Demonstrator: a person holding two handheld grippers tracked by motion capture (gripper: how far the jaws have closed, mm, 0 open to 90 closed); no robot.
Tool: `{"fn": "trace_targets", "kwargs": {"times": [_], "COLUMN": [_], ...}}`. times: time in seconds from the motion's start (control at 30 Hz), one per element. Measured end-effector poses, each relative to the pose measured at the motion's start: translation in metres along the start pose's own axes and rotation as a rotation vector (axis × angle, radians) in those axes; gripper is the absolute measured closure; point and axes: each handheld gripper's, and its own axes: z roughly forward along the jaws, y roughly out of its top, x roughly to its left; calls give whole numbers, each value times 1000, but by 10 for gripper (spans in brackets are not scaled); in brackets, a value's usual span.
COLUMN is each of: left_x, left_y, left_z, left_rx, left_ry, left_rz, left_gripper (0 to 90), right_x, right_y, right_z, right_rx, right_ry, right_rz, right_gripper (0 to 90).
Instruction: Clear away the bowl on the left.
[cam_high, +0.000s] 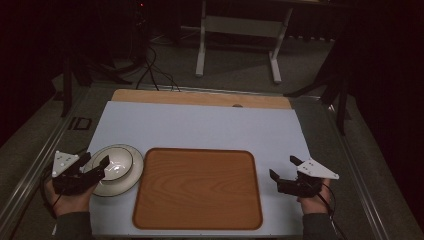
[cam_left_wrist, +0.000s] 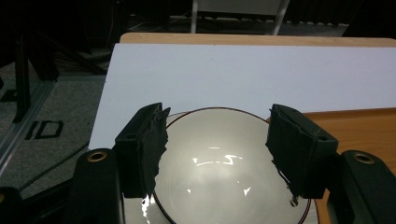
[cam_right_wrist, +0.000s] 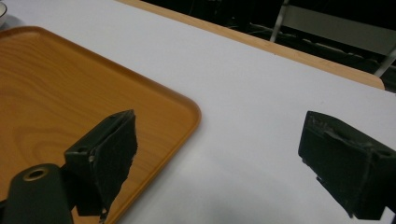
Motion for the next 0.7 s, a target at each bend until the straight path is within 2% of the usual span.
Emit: {"fn": "trace_targets", "kwargs": {"times": [0.13,0.4,0.53,0.7], "left_x": [0,2,4,8], "left_y": [1,2,3,3], "left_z": [0,3,10,21], "left_rx": [2,5,14,47], "left_ry": [17,22,26,33], "left_rz": [5,4,14,27], "left_gripper": [373,375,379,383], "right_x": [-1,-1,-1,-1], "right_y": [0,1,1,1], "right_z": [-1,0,-1,-1], "right_rx": [-4,-9,-18,-21], "right_ry": [-6,-9,-7,-8], "right_rz": [2,0,2,0], "right_gripper": [112,112,112,112]}}
